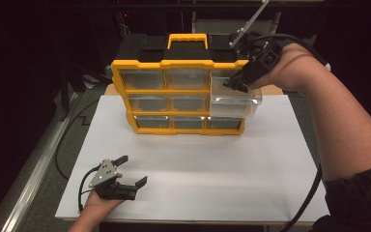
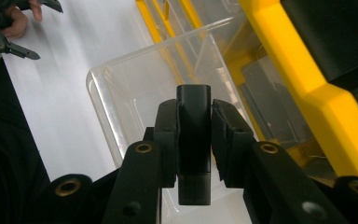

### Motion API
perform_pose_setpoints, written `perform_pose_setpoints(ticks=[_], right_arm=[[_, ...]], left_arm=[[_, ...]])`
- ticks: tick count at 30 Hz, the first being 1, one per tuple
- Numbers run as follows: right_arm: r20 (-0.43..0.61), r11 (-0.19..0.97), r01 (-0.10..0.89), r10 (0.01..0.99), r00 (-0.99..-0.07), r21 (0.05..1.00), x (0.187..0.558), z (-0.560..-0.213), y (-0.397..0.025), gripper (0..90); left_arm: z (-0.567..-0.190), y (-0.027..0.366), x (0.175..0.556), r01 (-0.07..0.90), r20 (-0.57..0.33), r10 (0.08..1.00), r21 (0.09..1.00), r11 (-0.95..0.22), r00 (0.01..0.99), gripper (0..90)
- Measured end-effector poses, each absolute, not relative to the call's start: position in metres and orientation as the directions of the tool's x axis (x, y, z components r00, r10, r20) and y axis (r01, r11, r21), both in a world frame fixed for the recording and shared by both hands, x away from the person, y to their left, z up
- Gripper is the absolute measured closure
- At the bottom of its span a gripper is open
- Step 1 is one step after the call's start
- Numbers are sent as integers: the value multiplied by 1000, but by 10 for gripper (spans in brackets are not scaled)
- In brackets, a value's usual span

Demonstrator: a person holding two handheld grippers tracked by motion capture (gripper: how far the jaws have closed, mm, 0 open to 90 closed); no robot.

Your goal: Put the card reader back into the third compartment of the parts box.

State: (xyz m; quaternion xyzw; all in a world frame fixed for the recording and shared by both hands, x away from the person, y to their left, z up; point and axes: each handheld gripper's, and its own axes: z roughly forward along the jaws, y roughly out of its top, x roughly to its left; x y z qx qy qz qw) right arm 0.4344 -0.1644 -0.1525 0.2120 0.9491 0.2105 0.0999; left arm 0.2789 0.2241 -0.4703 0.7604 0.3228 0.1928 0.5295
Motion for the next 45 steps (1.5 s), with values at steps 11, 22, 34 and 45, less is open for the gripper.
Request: perform_pose_setpoints(ticks=[11,22,34,45], right_arm=[[-94,824,364,443,-892,434,436,-162,-163,745],[-99,812,370,458,-883,451,437,-159,-165,692],[-126,796,366,476,-870,482,421,-147,-177,307],[-121,790,388,495,-860,474,401,-147,-202,307]], left_arm=[[-470,224,279,285,-45,696,930,-234,716,2],[-470,225,279,284,-43,696,930,-234,716,2],[-470,225,279,288,-46,697,929,-234,716,2],[-470,223,279,290,-47,696,928,-235,717,2]])
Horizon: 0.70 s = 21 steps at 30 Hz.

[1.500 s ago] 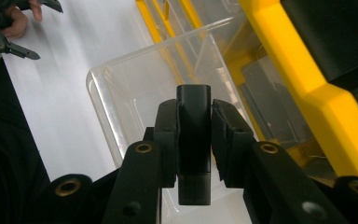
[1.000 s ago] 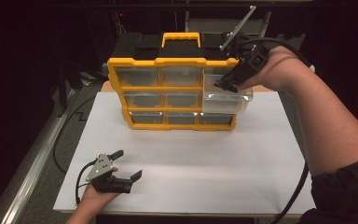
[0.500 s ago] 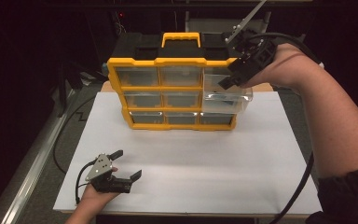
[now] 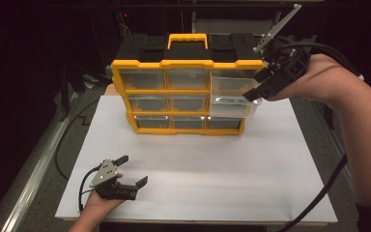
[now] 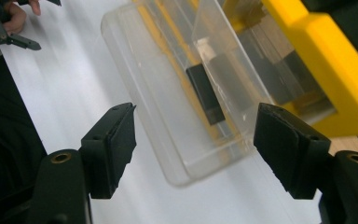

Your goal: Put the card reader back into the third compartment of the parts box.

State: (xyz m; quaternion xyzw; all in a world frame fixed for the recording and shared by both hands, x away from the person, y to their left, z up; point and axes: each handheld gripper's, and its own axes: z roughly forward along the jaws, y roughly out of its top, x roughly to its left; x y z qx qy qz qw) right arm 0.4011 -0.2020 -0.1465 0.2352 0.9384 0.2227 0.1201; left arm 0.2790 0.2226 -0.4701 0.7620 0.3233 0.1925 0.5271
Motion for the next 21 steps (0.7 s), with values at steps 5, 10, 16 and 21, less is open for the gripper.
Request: perform_pose_setpoints(ticks=[5,10,16,21], right_arm=[[-121,785,401,508,-853,472,393,-148,-213,306],[-127,785,411,518,-846,463,384,-150,-222,301],[-128,782,423,529,-839,457,376,-156,-232,290],[-126,784,432,533,-837,446,370,-163,-238,277]], left_arm=[[-470,223,279,292,-46,697,927,-238,716,2],[-470,223,279,290,-46,697,927,-237,716,2],[-470,223,279,291,-47,696,927,-237,716,2],[-470,223,279,292,-47,696,926,-238,717,2]])
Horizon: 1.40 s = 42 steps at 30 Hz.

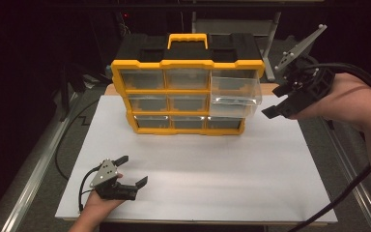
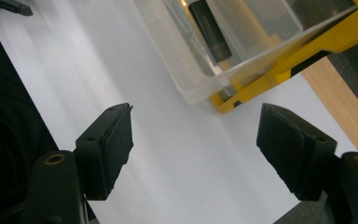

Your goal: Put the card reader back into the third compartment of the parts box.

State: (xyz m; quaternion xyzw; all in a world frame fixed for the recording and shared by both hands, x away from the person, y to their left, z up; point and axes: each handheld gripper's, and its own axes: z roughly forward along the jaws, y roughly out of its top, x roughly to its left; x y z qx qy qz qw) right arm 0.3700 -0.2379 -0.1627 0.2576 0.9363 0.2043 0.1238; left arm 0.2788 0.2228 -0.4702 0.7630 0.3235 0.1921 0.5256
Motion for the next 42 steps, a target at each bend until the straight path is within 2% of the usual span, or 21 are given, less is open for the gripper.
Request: perform_pose_setpoints(ticks=[16,23,42], right_arm=[[-121,772,458,556,-822,441,354,-190,-253,142],[-119,769,478,571,-812,424,351,-206,-255,3],[-134,788,481,563,-815,385,352,-264,-250,3]], left_arm=[[-470,222,279,291,-43,693,925,-245,719,2],[-470,223,279,293,-46,695,925,-241,718,2],[-470,223,278,293,-48,694,926,-239,718,2]])
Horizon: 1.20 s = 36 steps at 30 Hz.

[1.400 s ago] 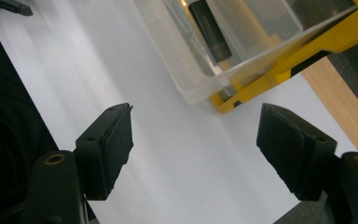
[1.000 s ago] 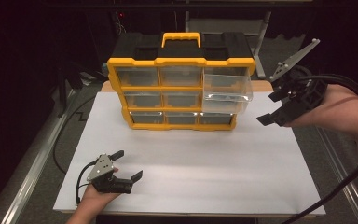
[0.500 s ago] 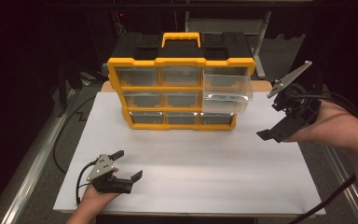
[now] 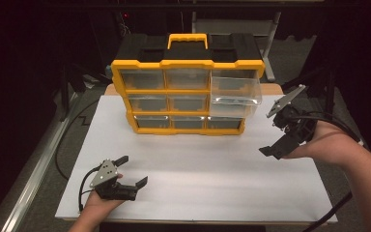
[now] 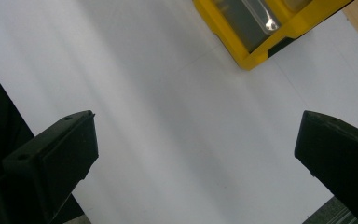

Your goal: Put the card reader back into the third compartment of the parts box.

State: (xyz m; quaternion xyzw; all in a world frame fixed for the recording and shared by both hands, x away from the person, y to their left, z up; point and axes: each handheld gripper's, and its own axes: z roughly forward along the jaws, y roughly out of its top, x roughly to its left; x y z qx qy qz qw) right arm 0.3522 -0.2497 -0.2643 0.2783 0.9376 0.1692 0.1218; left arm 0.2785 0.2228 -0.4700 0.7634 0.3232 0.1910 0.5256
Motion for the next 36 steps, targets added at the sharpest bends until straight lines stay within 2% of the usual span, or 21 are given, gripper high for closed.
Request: perform_pose_setpoints(ticks=[15,36], right_arm=[[-152,804,475,552,-820,358,357,-311,-243,3],[-113,800,499,559,-821,333,361,-385,-231,3]], left_arm=[[-470,223,279,292,-49,695,927,-236,717,2],[-470,223,279,298,-53,693,925,-238,719,2]])
